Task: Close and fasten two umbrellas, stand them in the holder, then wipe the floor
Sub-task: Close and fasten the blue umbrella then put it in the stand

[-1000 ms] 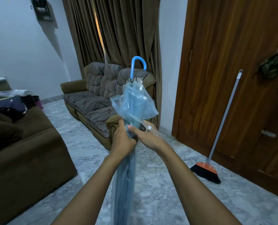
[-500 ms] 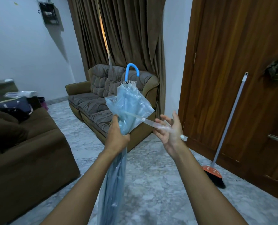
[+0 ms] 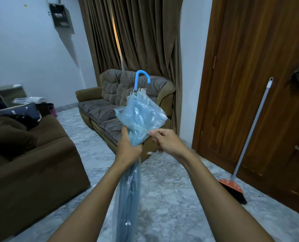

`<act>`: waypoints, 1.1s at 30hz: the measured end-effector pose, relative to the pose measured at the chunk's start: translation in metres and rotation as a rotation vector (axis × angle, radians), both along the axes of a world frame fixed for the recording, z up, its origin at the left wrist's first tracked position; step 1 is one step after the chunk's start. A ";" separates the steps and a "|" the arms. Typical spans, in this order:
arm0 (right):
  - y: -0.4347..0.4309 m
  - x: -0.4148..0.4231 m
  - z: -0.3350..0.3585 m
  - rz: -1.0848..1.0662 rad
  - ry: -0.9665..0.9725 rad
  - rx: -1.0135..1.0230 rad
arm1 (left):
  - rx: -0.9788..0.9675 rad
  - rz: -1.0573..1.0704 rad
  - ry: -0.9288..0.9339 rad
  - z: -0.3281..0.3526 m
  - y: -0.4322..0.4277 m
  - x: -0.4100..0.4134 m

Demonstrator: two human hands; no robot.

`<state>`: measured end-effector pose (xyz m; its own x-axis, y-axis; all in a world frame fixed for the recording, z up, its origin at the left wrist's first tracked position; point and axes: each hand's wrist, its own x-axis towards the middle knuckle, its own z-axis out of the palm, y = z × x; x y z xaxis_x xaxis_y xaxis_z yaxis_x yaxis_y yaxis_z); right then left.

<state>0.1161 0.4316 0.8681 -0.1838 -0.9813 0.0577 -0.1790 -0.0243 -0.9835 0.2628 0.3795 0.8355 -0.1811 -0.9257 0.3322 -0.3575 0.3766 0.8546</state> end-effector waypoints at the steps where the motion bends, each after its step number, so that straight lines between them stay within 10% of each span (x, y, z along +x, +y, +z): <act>1: 0.000 0.001 -0.004 -0.023 0.041 -0.013 | 0.015 -0.004 0.029 0.000 0.000 0.000; 18: -0.012 -0.009 -0.002 -0.202 0.236 -0.195 | 0.049 -0.058 0.036 -0.005 0.001 0.011; 33: -0.020 0.006 -0.027 -0.042 -0.373 0.038 | 0.557 -0.427 0.591 0.021 0.011 0.015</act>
